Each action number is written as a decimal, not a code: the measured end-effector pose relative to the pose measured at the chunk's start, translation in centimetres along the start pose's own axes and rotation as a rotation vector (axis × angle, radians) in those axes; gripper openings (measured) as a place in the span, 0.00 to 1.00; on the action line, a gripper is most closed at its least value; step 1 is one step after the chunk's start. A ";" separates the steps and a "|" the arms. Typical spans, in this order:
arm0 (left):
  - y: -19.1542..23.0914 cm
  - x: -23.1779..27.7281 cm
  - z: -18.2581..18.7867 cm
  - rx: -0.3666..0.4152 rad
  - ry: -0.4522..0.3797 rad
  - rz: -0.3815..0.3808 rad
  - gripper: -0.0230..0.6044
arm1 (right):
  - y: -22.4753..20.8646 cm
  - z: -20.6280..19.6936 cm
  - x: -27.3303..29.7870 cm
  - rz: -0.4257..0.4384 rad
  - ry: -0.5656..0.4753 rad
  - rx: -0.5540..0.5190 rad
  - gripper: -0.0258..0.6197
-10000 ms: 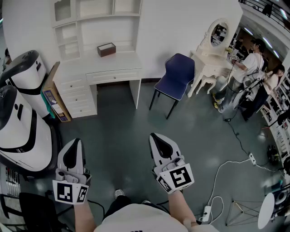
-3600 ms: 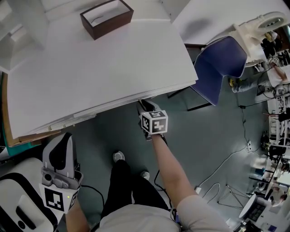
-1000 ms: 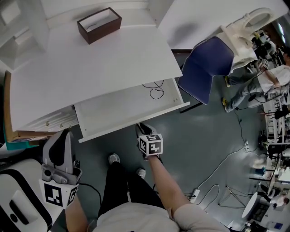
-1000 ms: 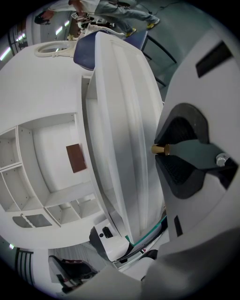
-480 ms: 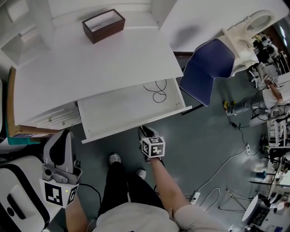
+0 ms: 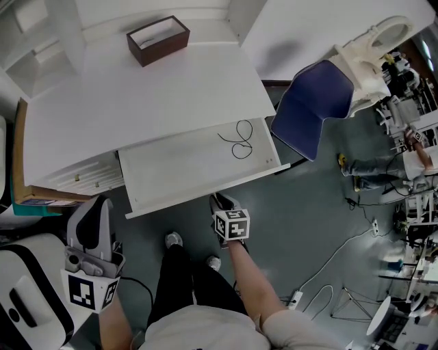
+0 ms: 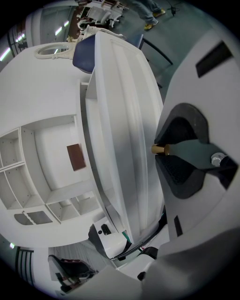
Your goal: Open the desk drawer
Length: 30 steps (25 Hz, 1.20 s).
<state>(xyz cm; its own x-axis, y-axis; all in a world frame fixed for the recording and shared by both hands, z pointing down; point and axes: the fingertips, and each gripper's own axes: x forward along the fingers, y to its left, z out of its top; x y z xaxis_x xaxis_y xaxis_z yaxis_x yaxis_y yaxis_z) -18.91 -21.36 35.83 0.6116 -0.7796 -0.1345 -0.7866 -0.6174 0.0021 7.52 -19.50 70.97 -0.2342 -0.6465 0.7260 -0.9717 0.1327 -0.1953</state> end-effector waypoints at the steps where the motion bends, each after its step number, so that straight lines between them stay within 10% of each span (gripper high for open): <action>1: 0.0 -0.1 0.1 0.001 0.000 0.002 0.05 | 0.0 -0.1 0.0 -0.001 0.001 0.000 0.14; 30: -4.9 -0.7 4.8 0.038 -0.045 -0.003 0.05 | 1.7 5.4 -9.3 0.094 -0.168 -0.039 0.04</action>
<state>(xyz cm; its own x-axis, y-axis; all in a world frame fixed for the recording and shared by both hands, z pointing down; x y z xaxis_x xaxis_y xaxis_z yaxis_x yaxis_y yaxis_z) -15.91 -17.27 31.20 0.6103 -0.7718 -0.1786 -0.7879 -0.6147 -0.0363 8.22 -17.33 60.36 -0.3189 -0.7458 0.5849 -0.9470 0.2252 -0.2292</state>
